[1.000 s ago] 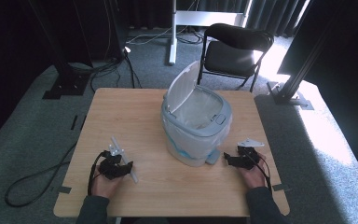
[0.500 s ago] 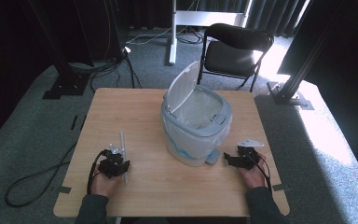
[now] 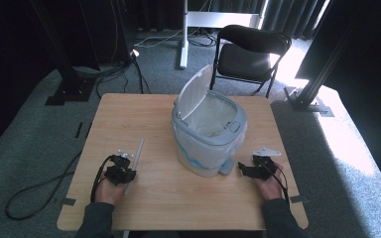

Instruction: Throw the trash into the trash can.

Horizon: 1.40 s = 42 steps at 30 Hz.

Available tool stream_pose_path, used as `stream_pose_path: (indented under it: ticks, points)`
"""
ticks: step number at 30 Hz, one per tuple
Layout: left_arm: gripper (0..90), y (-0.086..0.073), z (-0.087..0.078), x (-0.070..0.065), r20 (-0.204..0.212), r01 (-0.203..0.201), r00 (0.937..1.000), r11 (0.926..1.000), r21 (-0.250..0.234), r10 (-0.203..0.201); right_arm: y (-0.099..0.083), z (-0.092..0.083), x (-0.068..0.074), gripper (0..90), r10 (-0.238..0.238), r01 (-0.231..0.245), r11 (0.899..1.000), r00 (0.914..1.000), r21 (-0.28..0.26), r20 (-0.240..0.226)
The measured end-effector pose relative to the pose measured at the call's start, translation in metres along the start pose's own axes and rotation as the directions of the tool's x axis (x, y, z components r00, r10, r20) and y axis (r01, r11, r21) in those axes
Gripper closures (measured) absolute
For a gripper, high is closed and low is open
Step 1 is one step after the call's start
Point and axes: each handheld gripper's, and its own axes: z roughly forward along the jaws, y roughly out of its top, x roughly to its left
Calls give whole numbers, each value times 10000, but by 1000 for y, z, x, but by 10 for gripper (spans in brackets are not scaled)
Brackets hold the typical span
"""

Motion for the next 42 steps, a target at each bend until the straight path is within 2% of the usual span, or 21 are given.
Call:
stream_pose_path:
  ticks: [6,11,16,18,25,33,37,40,42]
  points:
    - [768,7,1,-2,-132,-234,9996,9987,462,240,0,0,0,241,-1,1,10000,10000,1,-2]
    - [790,9,1,-3,-325,-386,9987,9979,522,403,0,0,0,241,-1,1,10000,10000,2,-4]
    - [795,9,1,-3,-265,-540,9981,9974,481,553,0,0,0,240,-1,1,10000,10000,3,-7]
    - [799,8,2,-3,-306,-601,9977,9977,304,611,0,0,0,240,-8,8,10000,10000,-4,-7]
    - [805,3,1,2,231,-373,9990,9988,-317,380,0,0,0,240,-6,6,10000,10000,-2,-8]
    - [805,4,-7,4,640,-338,9971,9946,-978,401,0,0,0,240,-2,2,10000,10000,0,-6]
    - [805,6,-13,6,914,-193,9953,9883,-1512,334,0,0,0,240,-1,1,10000,10000,0,-8]
    - [805,7,-20,7,1034,-135,9940,9799,-1992,347,0,0,0,240,0,0,10000,10000,0,-8]
    - [805,8,-25,7,1122,-116,9929,9717,-2360,390,0,0,0,240,-2,2,10000,10000,-3,-9]
